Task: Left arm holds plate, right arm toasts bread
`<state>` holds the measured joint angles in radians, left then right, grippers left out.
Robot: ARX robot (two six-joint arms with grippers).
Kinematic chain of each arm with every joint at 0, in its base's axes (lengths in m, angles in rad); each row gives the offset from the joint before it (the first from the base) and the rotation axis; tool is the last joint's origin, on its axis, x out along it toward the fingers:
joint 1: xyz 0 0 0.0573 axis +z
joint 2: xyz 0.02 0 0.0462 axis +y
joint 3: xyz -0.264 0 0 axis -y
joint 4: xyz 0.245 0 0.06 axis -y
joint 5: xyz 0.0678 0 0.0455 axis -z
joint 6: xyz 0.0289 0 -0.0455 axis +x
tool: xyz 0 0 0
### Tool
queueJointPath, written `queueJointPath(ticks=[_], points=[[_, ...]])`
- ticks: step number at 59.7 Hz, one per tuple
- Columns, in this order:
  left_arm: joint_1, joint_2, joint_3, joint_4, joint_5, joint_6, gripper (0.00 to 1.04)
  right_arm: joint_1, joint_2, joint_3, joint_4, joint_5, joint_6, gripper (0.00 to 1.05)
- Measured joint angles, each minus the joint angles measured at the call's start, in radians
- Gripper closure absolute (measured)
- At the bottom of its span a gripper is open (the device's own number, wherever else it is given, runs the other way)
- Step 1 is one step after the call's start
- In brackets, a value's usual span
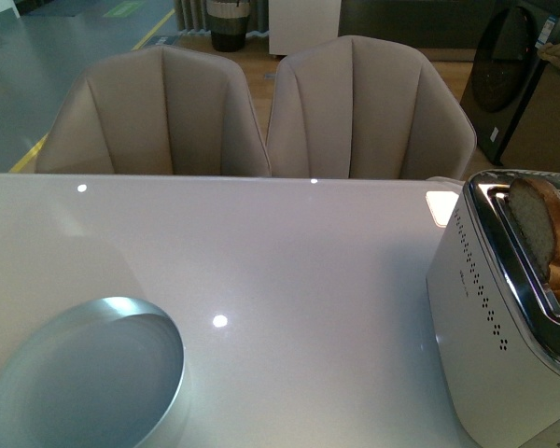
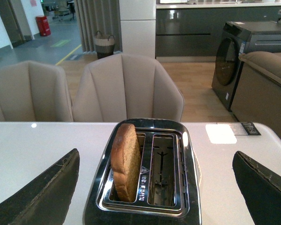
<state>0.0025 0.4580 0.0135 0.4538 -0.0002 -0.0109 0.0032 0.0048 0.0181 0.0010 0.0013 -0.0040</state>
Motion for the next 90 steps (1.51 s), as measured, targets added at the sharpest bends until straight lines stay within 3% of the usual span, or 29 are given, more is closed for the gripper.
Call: queueJointPath(ticks=[45,52,87,90], points=[[0.000,-0.283,0.000,-0.278,0.000,0.000,1.02,0.000,0.000,0.000,0.000,0.000,0.000,0.09],[0.000,-0.427,0.000,-0.443,0.000,0.000,1.02,0.000,0.000,0.000,0.000,0.000,0.000,0.09],[0.000,-0.452,0.000,-0.452,0.000,0.000,1.02,0.000,0.000,0.000,0.000,0.000,0.000,0.09],[0.000,-0.452,0.000,-0.452,0.000,0.000,0.94,0.000,0.000,0.000,0.000,0.000,0.000,0.09]])
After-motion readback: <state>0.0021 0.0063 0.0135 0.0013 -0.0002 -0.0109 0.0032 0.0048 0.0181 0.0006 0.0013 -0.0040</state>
